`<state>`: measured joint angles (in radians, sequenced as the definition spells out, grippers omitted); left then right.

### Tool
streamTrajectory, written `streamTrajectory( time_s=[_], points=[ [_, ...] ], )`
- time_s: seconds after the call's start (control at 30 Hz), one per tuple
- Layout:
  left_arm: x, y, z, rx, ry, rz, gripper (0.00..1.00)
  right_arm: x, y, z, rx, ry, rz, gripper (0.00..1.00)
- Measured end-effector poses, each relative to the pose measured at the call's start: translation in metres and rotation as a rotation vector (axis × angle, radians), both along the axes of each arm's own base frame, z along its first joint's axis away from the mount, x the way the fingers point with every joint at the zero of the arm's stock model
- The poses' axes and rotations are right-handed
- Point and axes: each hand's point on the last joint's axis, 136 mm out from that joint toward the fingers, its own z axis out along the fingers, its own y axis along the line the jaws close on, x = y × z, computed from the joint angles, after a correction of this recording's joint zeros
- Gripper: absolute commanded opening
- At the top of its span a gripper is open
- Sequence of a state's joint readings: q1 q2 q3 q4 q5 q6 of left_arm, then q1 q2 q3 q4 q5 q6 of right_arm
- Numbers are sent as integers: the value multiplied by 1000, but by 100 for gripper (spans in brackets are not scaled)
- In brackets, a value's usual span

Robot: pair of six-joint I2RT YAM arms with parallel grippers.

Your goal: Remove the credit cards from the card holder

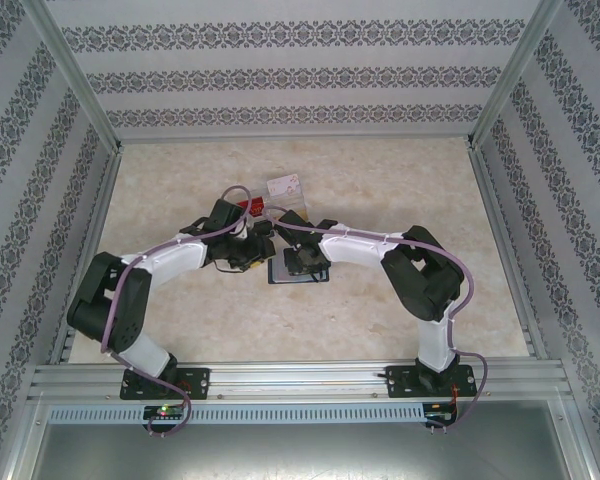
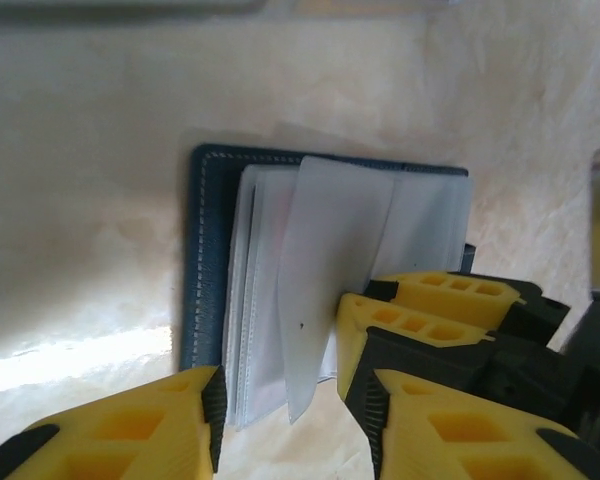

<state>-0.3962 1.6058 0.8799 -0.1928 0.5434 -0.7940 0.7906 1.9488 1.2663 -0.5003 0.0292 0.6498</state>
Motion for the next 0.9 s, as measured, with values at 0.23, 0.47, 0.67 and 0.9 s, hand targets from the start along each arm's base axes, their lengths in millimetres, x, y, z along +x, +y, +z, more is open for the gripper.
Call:
streamTrajectory(
  time_s=[0.23,0.47,0.67,0.9],
  points=[
    [-4,-12,-20,-7,69,-38,32,0,0,0,14,0,0,27],
    [-4,-18,-23,-23,78,-54,32,0,0,0,17,-2,-1,27],
    [-3,-21,-31,-30,101,-63,32,0,0,0,25,0,-3,27],
    [-1,-29,-31,-41,100,-81,24,0,-1,2,62,2,-8,29]
  ],
)
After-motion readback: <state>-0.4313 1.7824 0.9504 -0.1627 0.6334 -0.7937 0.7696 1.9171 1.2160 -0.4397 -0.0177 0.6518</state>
